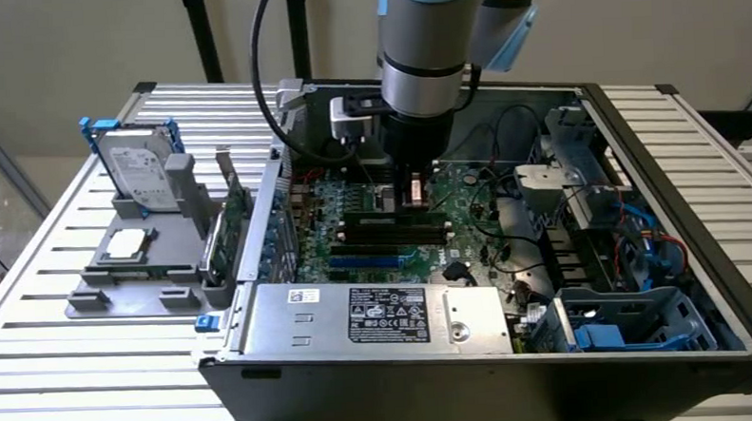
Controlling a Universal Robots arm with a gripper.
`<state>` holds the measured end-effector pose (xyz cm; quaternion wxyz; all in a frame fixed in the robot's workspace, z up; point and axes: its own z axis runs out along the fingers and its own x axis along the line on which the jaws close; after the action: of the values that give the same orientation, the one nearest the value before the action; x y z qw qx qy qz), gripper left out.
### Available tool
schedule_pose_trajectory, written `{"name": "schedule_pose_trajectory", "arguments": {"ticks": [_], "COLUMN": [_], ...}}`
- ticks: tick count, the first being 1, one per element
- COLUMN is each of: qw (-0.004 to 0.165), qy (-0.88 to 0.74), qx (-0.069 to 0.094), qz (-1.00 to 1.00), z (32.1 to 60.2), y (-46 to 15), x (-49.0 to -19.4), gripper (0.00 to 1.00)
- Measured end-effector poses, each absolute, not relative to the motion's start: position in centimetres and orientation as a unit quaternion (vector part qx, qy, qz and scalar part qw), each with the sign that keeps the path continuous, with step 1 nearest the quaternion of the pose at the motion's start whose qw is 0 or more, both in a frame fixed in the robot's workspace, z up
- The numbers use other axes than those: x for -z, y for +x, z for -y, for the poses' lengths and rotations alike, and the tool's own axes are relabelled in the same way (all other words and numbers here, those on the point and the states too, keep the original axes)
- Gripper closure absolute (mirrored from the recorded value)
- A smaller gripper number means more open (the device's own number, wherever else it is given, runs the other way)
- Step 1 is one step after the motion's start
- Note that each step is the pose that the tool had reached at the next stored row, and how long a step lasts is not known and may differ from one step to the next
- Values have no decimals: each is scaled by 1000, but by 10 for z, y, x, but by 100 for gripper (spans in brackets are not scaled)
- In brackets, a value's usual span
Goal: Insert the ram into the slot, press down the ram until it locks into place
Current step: 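Insert the ram into the slot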
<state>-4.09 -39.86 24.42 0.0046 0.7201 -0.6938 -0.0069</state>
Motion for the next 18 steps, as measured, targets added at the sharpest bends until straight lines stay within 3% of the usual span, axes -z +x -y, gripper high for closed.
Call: {"name": "schedule_pose_trajectory", "arguments": {"ticks": [18], "qw": [4], "qy": [720], "qx": [6], "qz": [694], "z": [398], "y": [-38], "x": [-235], "gripper": [86]}}
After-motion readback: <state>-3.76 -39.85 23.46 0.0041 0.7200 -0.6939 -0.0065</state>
